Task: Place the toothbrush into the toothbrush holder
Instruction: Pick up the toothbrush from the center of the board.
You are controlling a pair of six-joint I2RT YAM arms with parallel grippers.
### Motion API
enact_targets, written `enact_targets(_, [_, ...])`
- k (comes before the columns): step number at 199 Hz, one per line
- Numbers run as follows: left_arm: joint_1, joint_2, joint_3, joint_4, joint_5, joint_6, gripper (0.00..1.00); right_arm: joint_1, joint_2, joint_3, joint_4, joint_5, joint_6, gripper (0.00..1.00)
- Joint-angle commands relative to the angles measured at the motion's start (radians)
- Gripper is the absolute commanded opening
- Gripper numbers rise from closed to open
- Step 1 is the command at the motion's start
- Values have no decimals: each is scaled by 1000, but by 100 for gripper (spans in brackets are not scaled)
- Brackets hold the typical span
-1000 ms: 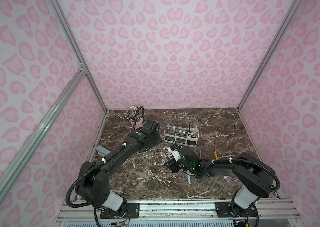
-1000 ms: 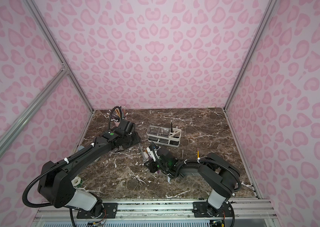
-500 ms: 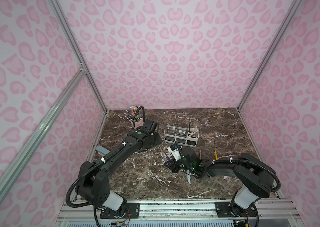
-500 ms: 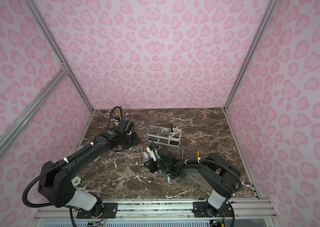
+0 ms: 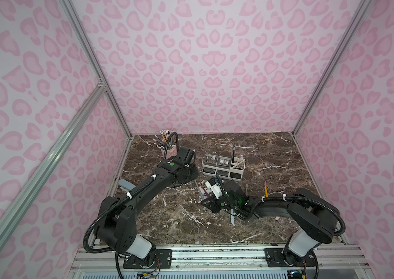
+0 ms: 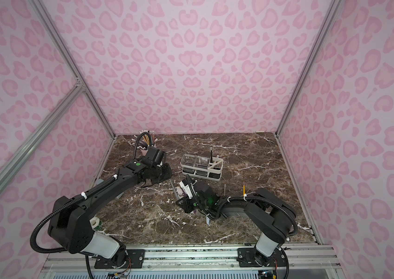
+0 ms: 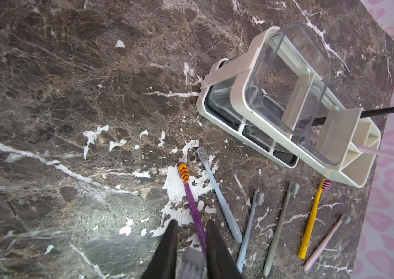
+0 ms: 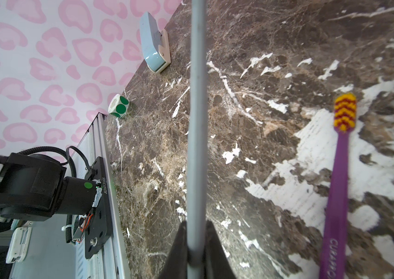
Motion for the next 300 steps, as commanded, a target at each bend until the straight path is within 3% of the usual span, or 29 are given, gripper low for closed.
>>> enact_targets(1, [2, -1, -3, 52, 8, -9, 21, 1, 1, 1, 40, -16, -6, 0])
enact_targets(103, [4, -13, -20, 59, 25, -11, 10, 1, 10, 8, 34, -14, -3, 0])
enact_targets(147, [5, -18, -21, 62, 30, -10, 1, -1, 3, 10, 27, -13, -4, 0])
enact_targets(195, [5, -12, 10, 54, 8, 4, 1, -18, -51, -2, 5, 3, -26, 38])
enact_targets(226, [5, -12, 62, 49, -32, 23, 1, -81, -171, -40, -20, 21, -48, 56])
enact_targets(261, [5, -13, 140, 57, -79, 38, 1, -201, -373, -94, -92, 75, -83, 72])
enact_targets(300, [-6, 18, 292, 79, -137, 59, 1, -373, -571, -149, -193, 194, -73, 80])
